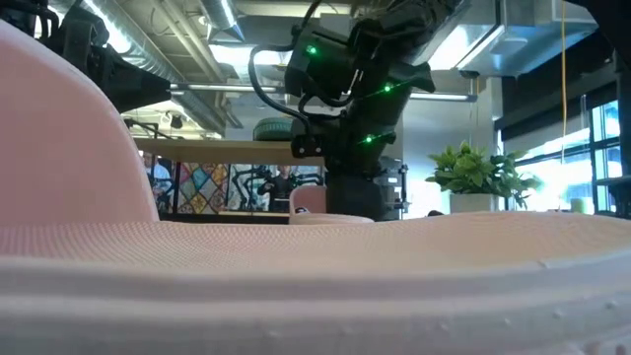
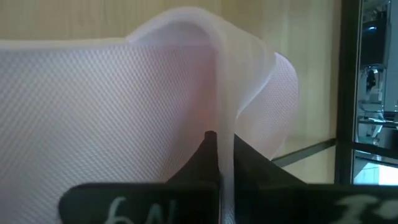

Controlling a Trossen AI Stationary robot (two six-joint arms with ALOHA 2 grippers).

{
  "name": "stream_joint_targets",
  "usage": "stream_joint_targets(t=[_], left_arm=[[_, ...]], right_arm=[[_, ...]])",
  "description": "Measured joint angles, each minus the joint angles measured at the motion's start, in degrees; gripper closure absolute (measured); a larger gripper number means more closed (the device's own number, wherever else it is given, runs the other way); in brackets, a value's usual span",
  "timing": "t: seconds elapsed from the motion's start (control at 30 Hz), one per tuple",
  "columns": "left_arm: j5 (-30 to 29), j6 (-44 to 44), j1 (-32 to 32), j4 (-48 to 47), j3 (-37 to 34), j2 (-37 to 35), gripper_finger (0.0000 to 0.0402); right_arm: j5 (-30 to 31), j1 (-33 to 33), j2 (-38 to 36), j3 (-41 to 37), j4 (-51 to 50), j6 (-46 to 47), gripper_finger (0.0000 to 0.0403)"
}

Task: Pick and place slides into the shelf
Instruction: Put the top pink slide under the shelf

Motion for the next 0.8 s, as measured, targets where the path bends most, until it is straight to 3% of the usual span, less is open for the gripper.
stream_joint_targets(t=[0.6, 0.8], left_arm=[[0.02, 0.00, 0.00, 0.00, 0.01, 0.00, 0.0233], [0.02, 0.00, -0.02, 0.00, 0.01, -0.01, 0.0233]], right_arm=[[-0.83, 0.01, -0.49, 0.00, -2.22, 5.86, 0.0236], [-1.80, 0.84, -3.77, -0.13, -3.76, 6.24, 0.0210]])
